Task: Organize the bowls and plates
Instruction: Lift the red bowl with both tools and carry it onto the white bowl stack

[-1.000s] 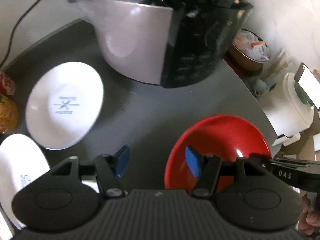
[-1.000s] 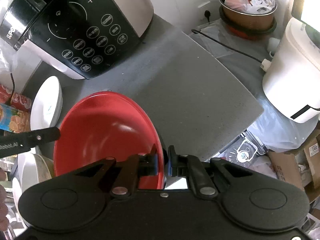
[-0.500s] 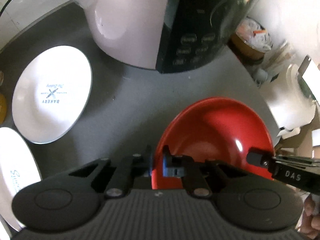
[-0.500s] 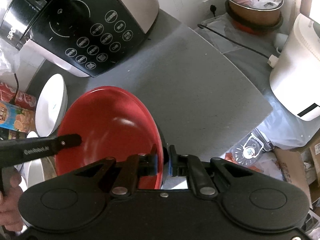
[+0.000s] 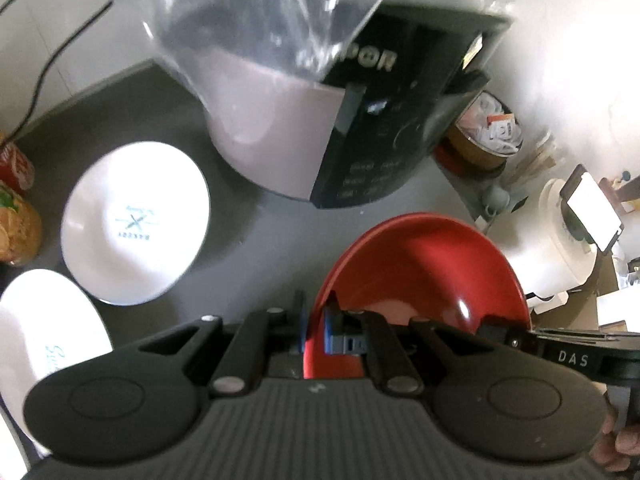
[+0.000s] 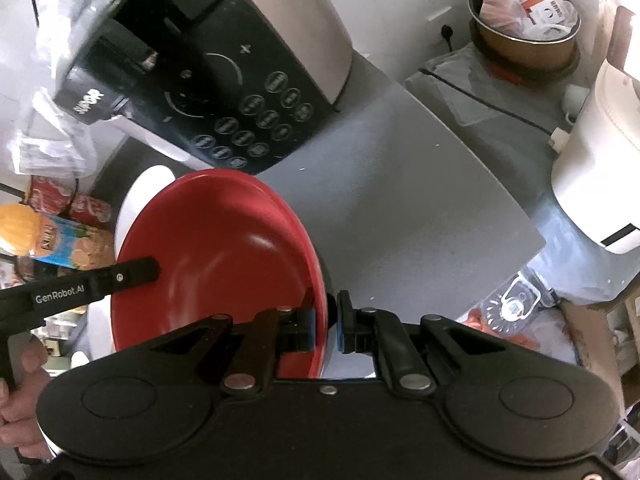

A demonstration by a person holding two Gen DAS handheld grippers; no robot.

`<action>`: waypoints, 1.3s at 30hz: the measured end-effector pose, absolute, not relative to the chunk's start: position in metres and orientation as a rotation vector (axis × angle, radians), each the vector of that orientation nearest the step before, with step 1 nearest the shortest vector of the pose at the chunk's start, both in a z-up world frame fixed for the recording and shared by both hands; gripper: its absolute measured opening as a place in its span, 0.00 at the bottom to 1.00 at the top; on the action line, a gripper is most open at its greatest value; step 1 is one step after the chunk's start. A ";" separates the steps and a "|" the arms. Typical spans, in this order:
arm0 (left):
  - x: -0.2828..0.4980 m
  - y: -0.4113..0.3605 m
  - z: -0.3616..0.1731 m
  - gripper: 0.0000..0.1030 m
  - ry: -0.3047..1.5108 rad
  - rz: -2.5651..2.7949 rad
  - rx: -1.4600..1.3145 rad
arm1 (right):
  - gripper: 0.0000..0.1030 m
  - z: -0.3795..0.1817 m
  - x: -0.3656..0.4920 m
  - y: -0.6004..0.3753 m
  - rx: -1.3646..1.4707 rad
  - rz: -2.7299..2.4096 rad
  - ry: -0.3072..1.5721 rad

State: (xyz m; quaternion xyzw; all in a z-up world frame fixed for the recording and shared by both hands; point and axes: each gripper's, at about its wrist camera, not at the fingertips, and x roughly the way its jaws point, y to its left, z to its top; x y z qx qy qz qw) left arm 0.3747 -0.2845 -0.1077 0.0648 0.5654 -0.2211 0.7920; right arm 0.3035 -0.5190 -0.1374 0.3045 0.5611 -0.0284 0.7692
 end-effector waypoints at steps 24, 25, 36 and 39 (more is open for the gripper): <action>0.354 -0.184 -0.064 0.07 1.158 -0.339 -0.013 | 0.09 -0.088 0.317 -0.439 0.562 0.058 1.196; 0.354 -0.179 -0.065 0.07 1.161 -0.334 -0.020 | 0.09 -0.088 0.318 -0.435 0.560 0.062 1.198; 0.346 -0.139 -0.067 0.07 1.164 -0.285 -0.064 | 0.09 -0.084 0.322 -0.396 0.513 0.100 1.212; 0.344 -0.129 -0.069 0.07 1.167 -0.272 -0.078 | 0.09 -0.084 0.323 -0.388 0.504 0.109 1.219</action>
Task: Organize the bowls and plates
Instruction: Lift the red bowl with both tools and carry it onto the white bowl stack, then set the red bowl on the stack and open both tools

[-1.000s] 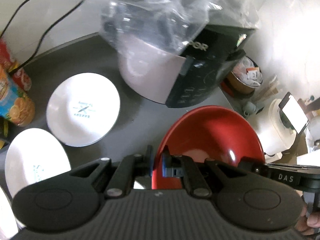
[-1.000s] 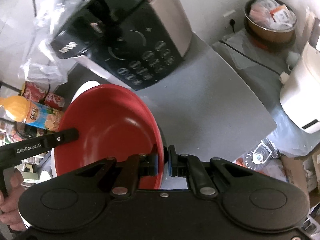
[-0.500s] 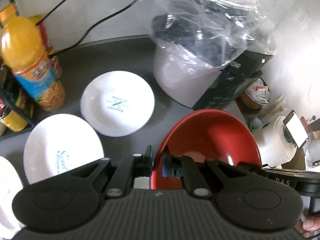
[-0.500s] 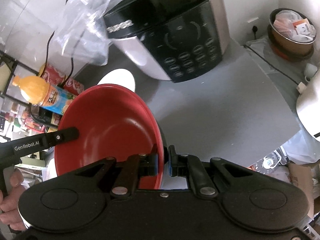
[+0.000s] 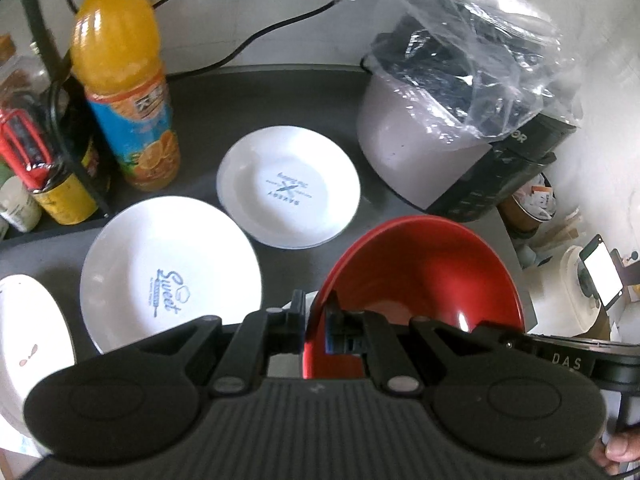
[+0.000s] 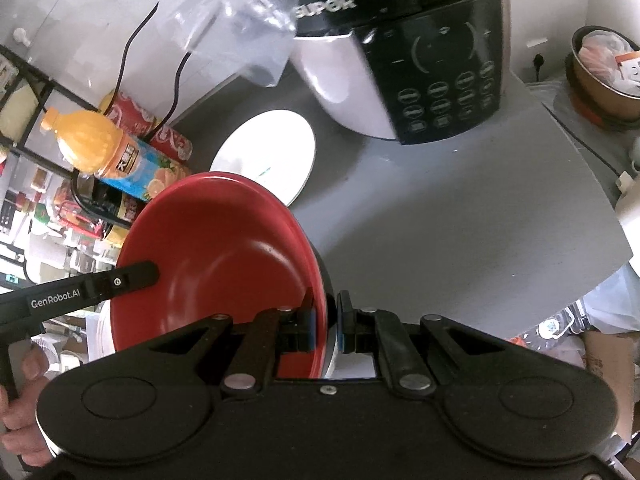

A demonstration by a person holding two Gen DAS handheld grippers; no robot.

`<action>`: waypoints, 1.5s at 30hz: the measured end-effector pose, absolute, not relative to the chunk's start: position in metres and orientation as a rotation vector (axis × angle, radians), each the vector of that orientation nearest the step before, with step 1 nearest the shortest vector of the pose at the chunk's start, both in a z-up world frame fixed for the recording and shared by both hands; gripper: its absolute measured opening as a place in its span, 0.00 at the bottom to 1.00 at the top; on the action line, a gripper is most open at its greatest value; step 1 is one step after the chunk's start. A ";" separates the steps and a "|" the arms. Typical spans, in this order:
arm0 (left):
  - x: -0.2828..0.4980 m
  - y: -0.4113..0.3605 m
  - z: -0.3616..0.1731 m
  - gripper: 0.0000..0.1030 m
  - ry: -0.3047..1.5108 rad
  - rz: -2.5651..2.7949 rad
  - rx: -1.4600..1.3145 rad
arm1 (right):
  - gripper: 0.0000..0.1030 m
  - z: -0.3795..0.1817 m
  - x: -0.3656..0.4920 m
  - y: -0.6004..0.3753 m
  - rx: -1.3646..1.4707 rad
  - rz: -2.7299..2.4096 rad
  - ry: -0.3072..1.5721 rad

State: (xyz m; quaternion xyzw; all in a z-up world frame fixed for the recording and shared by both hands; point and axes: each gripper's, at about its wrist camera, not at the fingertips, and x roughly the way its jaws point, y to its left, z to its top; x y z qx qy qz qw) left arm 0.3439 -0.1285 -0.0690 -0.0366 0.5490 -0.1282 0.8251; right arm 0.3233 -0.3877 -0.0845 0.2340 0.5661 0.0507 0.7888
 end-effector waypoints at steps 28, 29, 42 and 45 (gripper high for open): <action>0.317 -0.106 -0.152 0.10 1.301 -0.215 -0.056 | 0.09 -0.116 0.328 -0.339 0.324 0.127 1.274; 0.314 -0.108 -0.153 0.11 1.290 -0.216 -0.047 | 0.09 -0.116 0.328 -0.340 0.325 0.128 1.268; 0.322 -0.119 -0.155 0.11 1.291 -0.233 -0.097 | 0.11 -0.116 0.330 -0.359 0.340 0.095 1.247; 0.322 -0.117 -0.151 0.11 1.285 -0.239 -0.108 | 0.13 -0.111 0.330 -0.358 0.322 0.109 1.230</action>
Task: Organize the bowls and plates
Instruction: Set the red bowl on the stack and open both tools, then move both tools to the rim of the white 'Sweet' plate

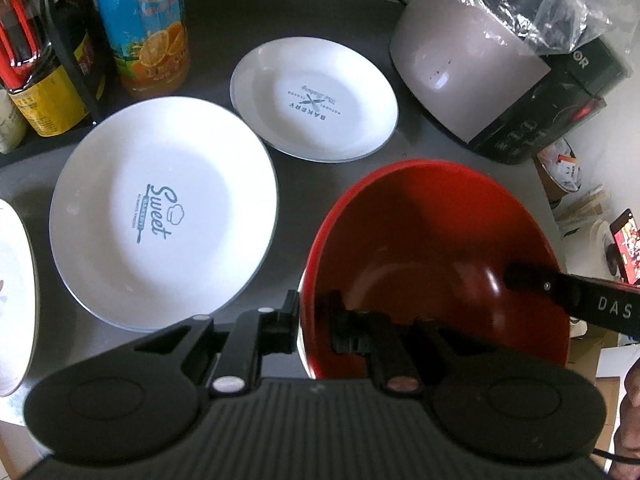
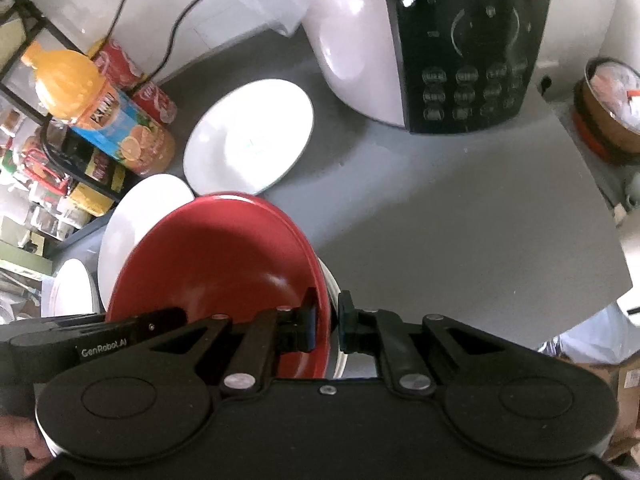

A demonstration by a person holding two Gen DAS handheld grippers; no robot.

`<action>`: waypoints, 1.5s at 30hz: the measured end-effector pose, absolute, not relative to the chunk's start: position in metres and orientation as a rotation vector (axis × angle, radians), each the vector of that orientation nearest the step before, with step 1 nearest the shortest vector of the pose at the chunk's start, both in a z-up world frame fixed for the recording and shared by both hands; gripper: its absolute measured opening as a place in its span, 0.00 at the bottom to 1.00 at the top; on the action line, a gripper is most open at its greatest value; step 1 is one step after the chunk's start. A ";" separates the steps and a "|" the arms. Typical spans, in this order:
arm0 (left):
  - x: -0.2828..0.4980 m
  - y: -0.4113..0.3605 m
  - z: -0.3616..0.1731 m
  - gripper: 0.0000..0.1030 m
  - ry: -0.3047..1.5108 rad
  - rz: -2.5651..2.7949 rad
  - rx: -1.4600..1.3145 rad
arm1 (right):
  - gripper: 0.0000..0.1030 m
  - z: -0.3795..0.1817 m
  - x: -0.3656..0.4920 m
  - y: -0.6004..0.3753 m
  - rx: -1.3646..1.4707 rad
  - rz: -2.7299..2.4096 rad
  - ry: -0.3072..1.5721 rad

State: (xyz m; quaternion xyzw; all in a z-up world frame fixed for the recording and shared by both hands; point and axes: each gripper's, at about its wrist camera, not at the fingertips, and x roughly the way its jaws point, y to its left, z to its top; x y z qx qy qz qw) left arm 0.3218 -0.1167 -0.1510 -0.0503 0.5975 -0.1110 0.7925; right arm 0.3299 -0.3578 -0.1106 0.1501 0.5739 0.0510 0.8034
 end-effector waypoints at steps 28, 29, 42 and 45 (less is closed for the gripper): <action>0.318 -0.068 -0.101 0.64 1.176 -0.045 -0.186 | 0.88 -0.053 0.343 -0.349 0.259 0.273 1.060; 0.318 -0.065 -0.101 0.66 1.176 -0.037 -0.187 | 0.88 -0.051 0.345 -0.347 0.258 0.283 1.060; 0.343 -0.016 -0.099 0.69 1.148 -0.074 -0.170 | 0.89 -0.035 0.350 -0.293 0.263 0.325 1.033; 0.351 0.001 -0.101 0.69 1.154 -0.090 -0.141 | 0.89 -0.037 0.352 -0.272 0.290 0.304 1.041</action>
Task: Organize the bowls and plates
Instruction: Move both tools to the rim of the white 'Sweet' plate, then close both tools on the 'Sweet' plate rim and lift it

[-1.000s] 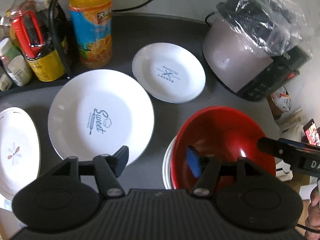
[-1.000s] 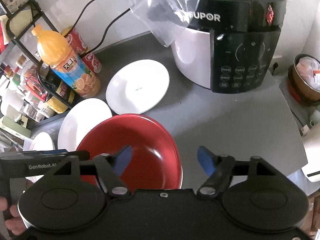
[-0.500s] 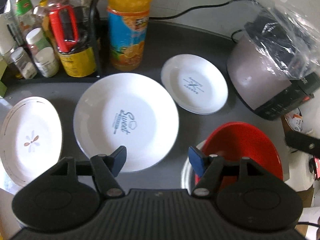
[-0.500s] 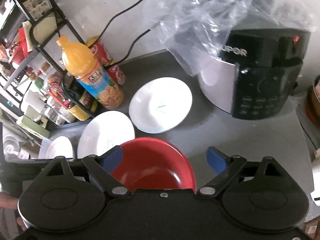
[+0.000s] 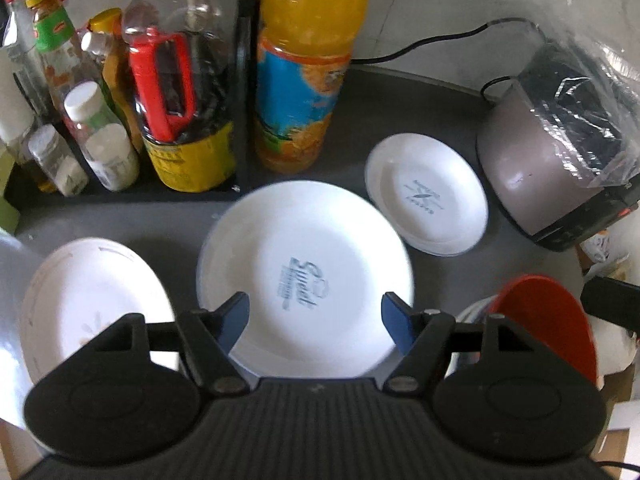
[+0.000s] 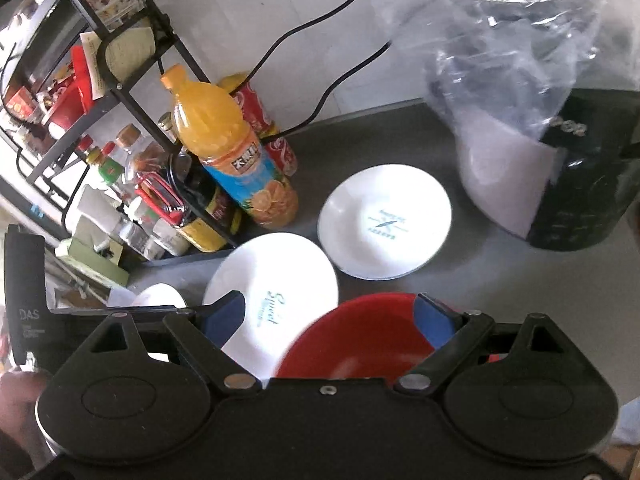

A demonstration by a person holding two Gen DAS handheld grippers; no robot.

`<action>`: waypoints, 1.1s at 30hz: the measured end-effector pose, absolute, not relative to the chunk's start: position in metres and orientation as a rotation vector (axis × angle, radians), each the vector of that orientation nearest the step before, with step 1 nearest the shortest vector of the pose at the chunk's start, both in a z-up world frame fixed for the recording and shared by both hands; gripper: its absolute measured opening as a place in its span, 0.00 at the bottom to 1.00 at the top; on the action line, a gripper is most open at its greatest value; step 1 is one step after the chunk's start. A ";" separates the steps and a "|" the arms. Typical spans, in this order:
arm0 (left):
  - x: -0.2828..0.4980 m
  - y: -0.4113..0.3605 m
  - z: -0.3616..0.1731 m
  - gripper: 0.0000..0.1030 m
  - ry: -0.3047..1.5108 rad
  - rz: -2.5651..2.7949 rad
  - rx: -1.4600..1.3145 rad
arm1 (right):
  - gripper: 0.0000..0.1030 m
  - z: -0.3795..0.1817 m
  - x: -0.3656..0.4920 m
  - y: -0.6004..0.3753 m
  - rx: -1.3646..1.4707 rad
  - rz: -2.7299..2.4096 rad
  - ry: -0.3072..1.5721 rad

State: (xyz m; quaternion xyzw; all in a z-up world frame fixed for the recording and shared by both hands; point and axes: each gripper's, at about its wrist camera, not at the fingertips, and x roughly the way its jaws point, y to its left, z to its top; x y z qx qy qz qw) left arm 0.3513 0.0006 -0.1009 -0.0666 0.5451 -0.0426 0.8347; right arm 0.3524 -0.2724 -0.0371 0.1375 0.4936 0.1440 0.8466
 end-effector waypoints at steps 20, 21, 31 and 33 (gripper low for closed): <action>0.417 0.071 -0.151 0.68 1.171 -0.273 0.029 | 0.75 -0.096 0.340 -0.141 0.253 0.173 1.071; 0.420 0.070 -0.154 0.68 1.172 -0.281 0.045 | 0.75 -0.100 0.339 -0.138 0.252 0.161 1.072; 0.438 0.065 -0.190 0.61 1.176 -0.321 0.150 | 0.71 -0.124 0.322 -0.105 0.138 0.077 1.067; 0.440 0.065 -0.196 0.58 1.184 -0.313 0.152 | 0.71 -0.124 0.321 -0.100 0.126 0.085 1.063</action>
